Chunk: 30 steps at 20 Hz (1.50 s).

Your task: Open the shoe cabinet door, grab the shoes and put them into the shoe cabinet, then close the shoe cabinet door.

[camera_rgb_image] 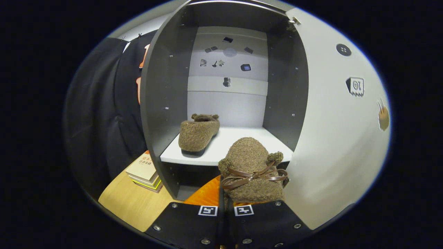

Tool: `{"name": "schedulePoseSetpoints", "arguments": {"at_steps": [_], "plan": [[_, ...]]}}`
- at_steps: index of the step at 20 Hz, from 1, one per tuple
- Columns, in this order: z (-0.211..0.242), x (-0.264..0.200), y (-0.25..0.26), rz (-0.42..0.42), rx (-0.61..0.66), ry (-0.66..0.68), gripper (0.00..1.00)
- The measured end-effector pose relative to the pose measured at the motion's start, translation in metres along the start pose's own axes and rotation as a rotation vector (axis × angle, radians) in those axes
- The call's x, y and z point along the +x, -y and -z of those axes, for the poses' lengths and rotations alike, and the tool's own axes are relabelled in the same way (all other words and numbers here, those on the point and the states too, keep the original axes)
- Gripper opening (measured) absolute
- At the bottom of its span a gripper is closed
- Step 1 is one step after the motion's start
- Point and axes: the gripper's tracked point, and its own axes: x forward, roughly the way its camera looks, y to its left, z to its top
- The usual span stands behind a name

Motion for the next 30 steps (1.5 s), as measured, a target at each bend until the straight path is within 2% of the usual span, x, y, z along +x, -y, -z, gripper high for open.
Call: {"name": "schedulePoseSetpoints", "arguments": {"at_steps": [13, 24, 30], "plan": [[-0.057, 0.117, 0.028, -0.034, -0.07, -0.075, 0.03], [-0.073, 0.197, 0.014, -0.084, -0.113, -0.133, 0.04], [-0.068, 0.225, 0.012, -0.09, -0.083, -0.184, 0.06]]}}
